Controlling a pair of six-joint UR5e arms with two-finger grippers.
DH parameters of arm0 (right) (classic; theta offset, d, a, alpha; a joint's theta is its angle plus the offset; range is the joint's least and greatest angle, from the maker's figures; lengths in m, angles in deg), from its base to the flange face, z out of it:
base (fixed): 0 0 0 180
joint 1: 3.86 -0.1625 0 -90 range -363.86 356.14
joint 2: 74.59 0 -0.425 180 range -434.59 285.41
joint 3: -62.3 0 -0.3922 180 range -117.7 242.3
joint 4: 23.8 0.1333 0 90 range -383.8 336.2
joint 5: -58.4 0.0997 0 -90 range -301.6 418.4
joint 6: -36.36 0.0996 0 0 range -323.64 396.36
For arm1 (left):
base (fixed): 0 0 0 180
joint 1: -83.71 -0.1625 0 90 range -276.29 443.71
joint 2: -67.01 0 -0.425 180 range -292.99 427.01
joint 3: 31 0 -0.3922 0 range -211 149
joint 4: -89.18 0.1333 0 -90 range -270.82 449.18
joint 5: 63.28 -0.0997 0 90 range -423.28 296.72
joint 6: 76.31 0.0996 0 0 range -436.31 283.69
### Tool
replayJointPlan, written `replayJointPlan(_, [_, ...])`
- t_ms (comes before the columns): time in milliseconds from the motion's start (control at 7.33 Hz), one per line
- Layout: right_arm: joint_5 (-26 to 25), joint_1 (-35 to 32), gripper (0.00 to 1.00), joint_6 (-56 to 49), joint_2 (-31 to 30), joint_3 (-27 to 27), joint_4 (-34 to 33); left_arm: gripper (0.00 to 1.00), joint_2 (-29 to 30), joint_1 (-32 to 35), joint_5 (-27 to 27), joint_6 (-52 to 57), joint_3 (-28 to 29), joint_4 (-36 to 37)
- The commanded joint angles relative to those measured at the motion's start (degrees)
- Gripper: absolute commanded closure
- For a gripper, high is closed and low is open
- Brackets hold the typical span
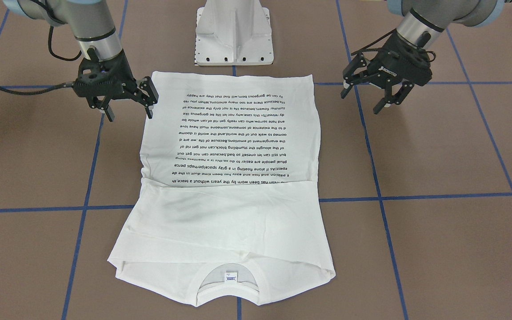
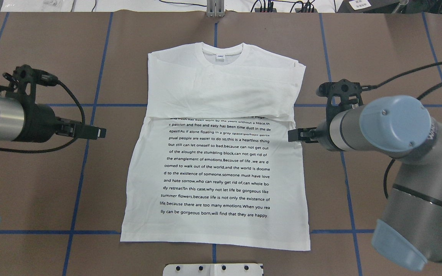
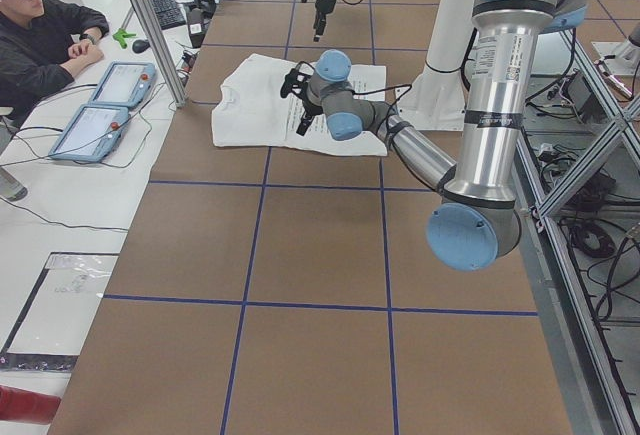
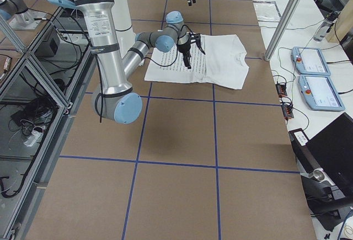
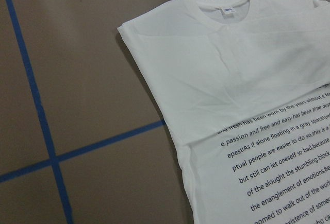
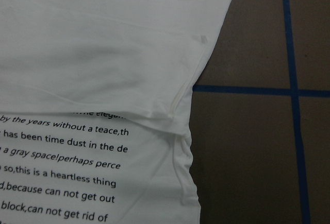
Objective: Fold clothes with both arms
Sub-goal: 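Lower both grippers to the shirt hem corners nearest the robot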
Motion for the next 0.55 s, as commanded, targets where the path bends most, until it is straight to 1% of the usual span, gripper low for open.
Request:
replayJointPlan(0, [-10.42, 12.65, 0.0, 11.91, -8.89, -8.39, 0.83, 0.0, -5.67, -17.41, -14.14, -15.67, -5.29, 0.04])
replayJointPlan(136, [-13.36, 16.89, 0.0, 14.32, -11.01, -9.63, 0.83, 0.0, -6.49, -26.55, -22.3, -22.71, -4.96, 0.47])
replayJointPlan(273, [-14.61, 18.24, 0.0, 15.3, -11.03, -9.64, 0.83, 0.0, -6.49, -30.99, -25.95, -26.09, -3.83, 1.26])
replayJointPlan(409, [-14.7, 18.43, 0.0, 15.31, -11.03, -9.64, 0.74, 0.0, -5.8, -33.12, -27.29, -29.17, -0.77, 1.53])
